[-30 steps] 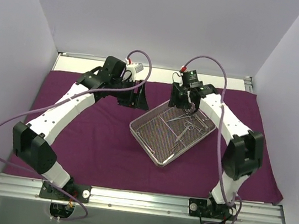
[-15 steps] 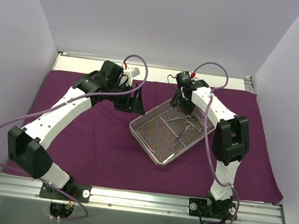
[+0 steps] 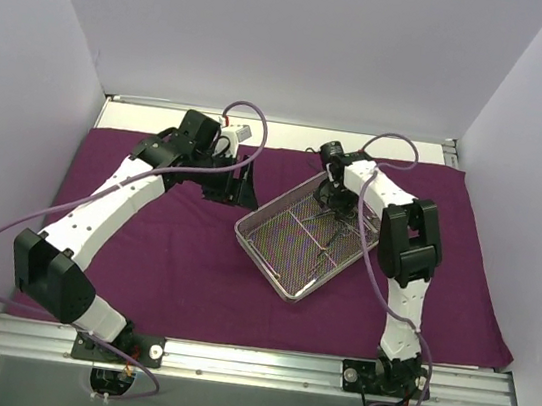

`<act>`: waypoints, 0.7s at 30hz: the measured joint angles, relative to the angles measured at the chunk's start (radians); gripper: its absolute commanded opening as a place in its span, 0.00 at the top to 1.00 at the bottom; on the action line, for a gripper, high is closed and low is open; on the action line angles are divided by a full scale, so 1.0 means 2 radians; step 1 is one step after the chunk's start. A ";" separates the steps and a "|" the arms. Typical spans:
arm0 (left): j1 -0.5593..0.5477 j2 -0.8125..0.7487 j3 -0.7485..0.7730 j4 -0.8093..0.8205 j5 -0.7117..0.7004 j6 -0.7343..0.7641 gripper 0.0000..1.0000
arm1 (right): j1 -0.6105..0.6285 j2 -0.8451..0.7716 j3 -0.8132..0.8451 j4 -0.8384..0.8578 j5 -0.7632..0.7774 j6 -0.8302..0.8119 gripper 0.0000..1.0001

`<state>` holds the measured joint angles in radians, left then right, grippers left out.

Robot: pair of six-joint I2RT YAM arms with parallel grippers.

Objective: Open and lay out the surgical kit
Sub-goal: Pick up the medical item from the container.

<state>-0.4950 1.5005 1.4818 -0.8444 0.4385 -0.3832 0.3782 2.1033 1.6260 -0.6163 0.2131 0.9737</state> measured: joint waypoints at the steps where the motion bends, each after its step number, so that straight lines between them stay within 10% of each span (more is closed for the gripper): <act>1: 0.002 0.001 0.002 -0.001 0.000 0.002 0.24 | 0.001 0.006 0.000 0.001 0.001 0.003 0.51; 15: 0.013 0.002 0.005 -0.003 0.007 0.015 0.25 | 0.004 0.018 -0.011 0.027 -0.008 -0.007 0.99; 21: 0.016 0.001 0.002 0.000 0.007 0.012 0.25 | 0.004 -0.001 -0.035 0.052 -0.014 -0.046 1.00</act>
<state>-0.4625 1.5024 1.4853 -0.8448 0.4522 -0.3588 0.3870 2.1021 1.5562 -0.5125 0.1841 0.8810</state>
